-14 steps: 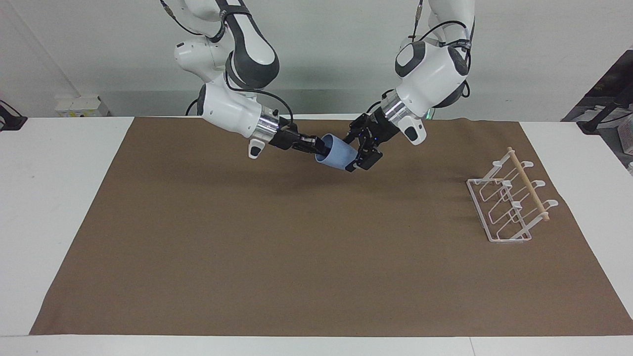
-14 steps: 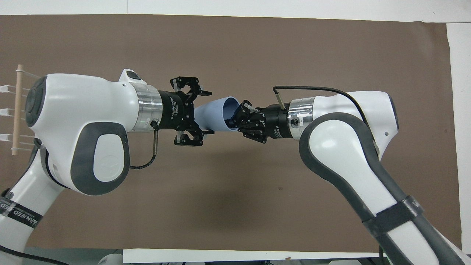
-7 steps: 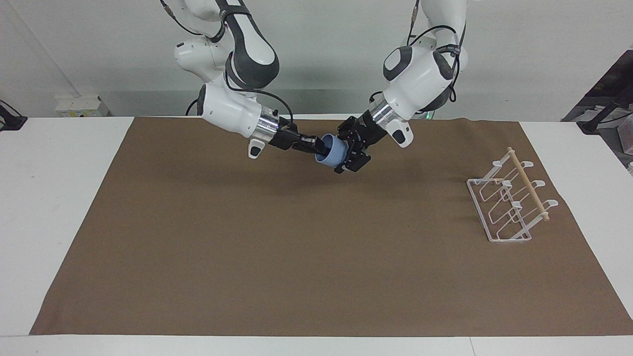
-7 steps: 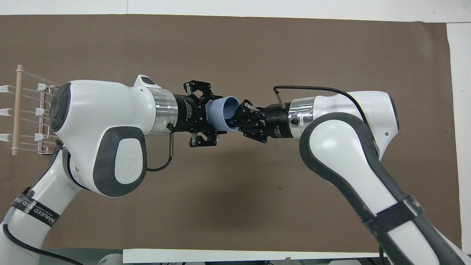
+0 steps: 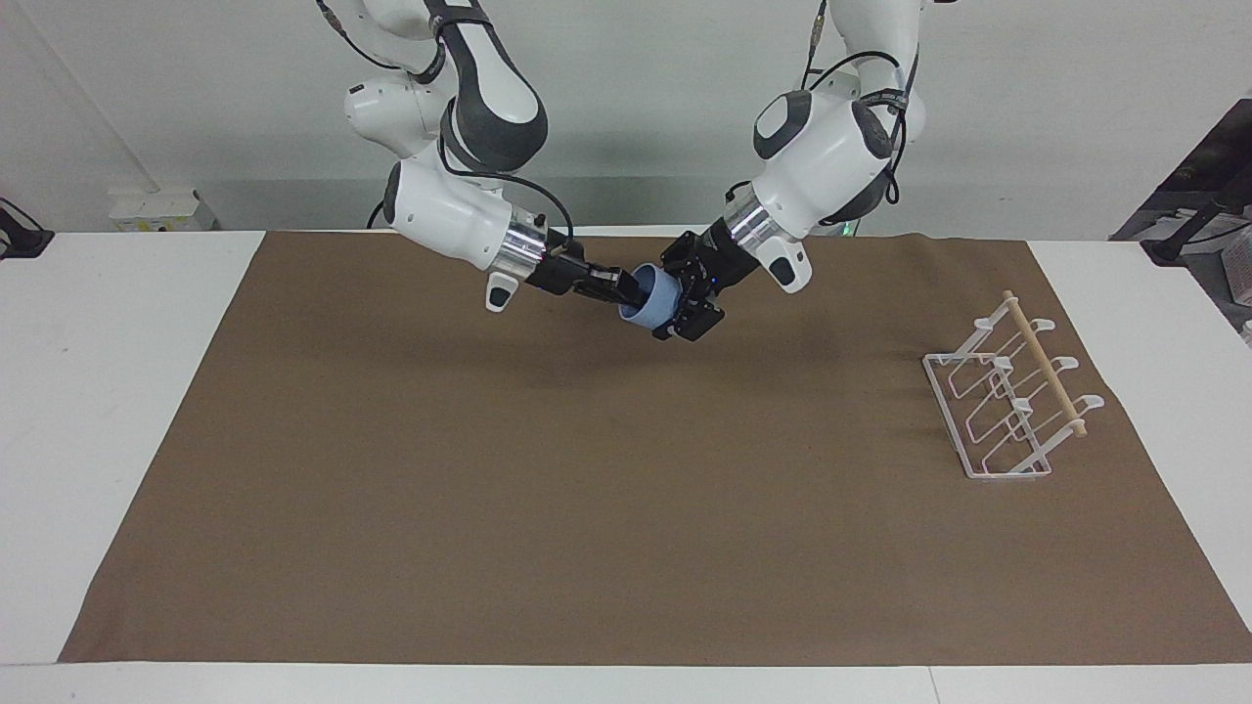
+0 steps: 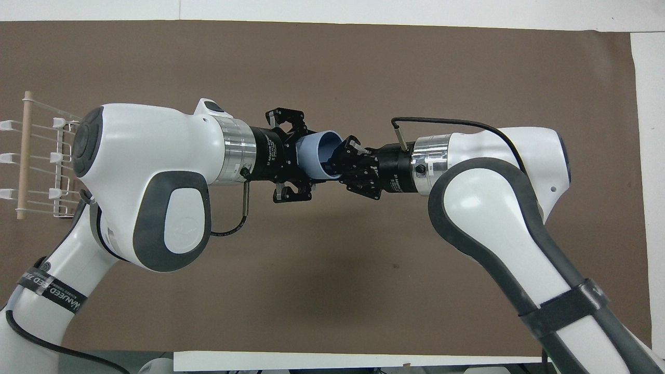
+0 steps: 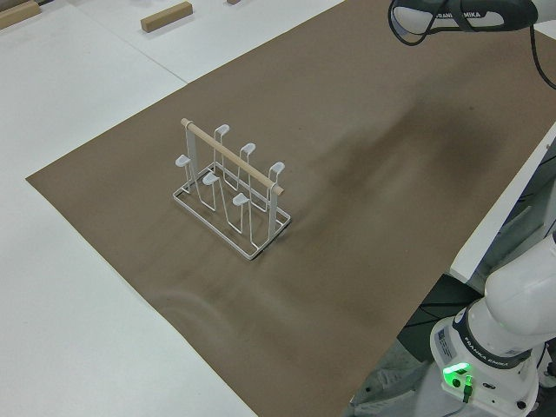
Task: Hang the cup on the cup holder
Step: 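Close the left gripper on the cup and open the right gripper, then carry the cup with the left gripper while the right gripper withdraws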
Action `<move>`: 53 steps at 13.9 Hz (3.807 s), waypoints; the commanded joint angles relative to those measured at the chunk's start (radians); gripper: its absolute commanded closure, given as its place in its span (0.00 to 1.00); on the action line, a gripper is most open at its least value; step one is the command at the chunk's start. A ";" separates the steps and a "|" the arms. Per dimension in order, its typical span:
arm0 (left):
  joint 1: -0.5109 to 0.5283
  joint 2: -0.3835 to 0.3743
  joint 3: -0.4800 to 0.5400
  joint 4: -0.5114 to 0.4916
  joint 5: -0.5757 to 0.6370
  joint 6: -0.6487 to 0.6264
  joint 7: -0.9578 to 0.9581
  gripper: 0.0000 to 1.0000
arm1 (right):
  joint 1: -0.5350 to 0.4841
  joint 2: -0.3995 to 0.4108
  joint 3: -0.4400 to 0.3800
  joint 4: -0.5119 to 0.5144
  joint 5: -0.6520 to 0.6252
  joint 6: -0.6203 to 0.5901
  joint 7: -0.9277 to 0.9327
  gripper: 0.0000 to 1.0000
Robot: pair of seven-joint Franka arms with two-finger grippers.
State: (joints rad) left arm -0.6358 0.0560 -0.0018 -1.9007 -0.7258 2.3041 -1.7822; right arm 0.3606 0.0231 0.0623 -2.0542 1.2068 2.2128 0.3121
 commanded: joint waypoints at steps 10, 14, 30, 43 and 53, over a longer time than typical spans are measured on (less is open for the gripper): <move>0.180 0.002 0.019 0.034 0.832 -0.401 -0.106 0.68 | -0.337 -0.127 -0.013 0.147 -0.870 -0.279 -0.013 0.01; 0.231 -0.008 0.019 0.031 1.291 -0.503 -0.111 0.67 | -0.392 -0.100 -0.019 0.396 -1.150 -0.647 -0.039 0.01; 0.324 0.229 0.019 0.025 1.996 -0.601 -0.289 0.67 | -0.382 -0.081 -0.082 0.525 -1.267 -0.910 -0.241 0.01; 0.329 0.320 0.016 0.023 1.988 -0.563 -0.348 0.62 | -0.382 -0.083 -0.078 0.519 -1.267 -0.906 -0.245 0.01; 0.343 0.373 0.016 0.224 1.907 -0.664 -0.172 0.00 | -0.385 -0.088 -0.078 0.511 -1.265 -0.904 -0.274 0.01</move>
State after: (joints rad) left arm -0.2957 0.3839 0.0182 -1.7866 1.2225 1.7080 -2.0421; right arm -0.0201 -0.0580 -0.0153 -1.5424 -0.0462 1.3181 0.0656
